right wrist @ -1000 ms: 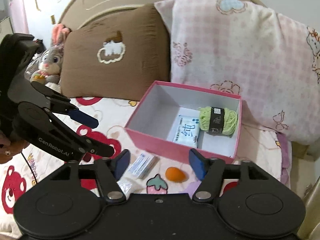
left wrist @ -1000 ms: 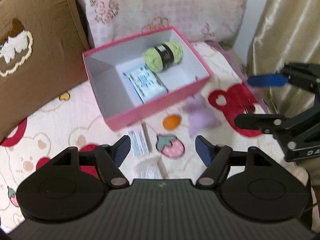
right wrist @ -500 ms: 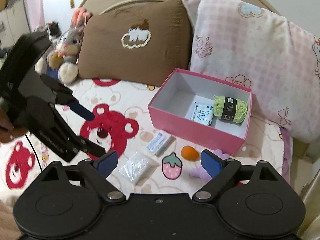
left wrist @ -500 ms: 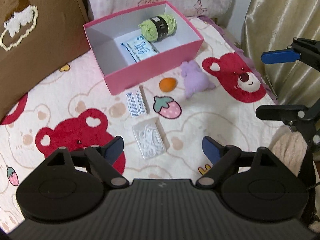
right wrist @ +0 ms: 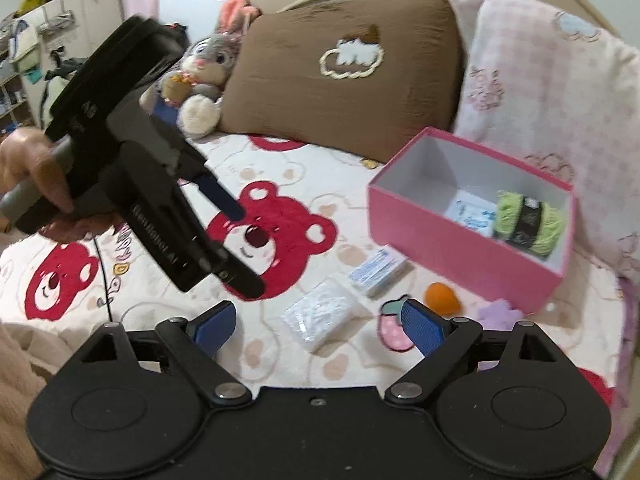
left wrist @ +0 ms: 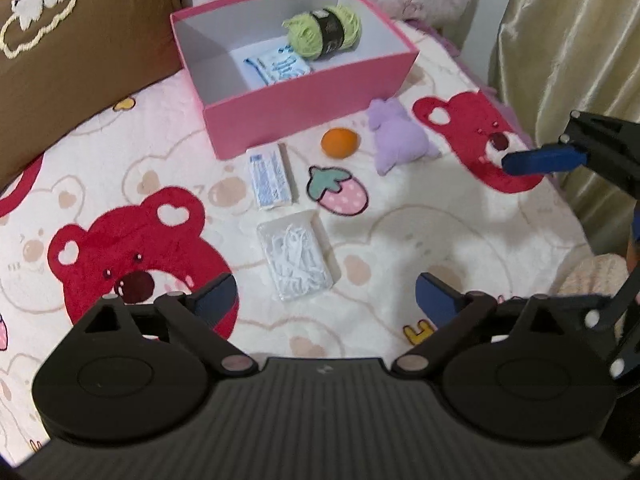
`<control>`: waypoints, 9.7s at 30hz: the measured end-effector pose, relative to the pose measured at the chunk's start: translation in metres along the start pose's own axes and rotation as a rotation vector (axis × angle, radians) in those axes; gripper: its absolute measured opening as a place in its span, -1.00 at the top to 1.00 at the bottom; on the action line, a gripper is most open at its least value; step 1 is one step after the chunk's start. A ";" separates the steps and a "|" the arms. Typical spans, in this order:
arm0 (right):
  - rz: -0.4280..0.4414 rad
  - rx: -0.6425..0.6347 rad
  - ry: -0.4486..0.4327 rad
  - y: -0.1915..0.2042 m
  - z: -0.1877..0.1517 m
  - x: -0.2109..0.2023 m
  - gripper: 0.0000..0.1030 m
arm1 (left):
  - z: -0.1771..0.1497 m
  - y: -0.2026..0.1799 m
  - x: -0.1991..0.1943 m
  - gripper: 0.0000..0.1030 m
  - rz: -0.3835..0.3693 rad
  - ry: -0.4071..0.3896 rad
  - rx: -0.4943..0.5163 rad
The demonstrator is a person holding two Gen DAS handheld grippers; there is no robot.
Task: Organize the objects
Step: 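Move the left tool out of the box to the clear plastic box, then close the left tool on the clear plastic box of hair ties, then lift the clear box with the left tool and carry it into the pink box, then lower the clear box beside the yarn and open the left tool, then move the left tool out of the box to the small white medicine box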
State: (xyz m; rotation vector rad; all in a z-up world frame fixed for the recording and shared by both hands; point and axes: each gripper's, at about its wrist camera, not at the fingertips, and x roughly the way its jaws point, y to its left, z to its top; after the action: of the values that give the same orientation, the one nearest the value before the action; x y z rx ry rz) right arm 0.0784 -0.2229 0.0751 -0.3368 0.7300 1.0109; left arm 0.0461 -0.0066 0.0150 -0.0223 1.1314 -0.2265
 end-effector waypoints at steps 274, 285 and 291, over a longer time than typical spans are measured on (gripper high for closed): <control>-0.079 0.037 0.042 0.001 0.026 0.050 -0.65 | 0.014 0.044 0.038 -0.47 -0.067 0.016 -0.130; -0.074 0.034 0.039 -0.005 0.011 0.099 -0.65 | 0.016 0.071 0.077 -0.50 -0.092 -0.050 -0.221; -0.098 0.018 0.025 -0.015 0.004 0.130 -0.66 | 0.021 0.085 0.094 -0.62 -0.102 -0.108 -0.264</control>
State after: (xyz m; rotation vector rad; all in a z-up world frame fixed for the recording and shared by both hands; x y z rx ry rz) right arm 0.1346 -0.1442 -0.0134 -0.3661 0.7377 0.9085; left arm 0.1176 0.0569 -0.0708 -0.3233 1.0474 -0.1634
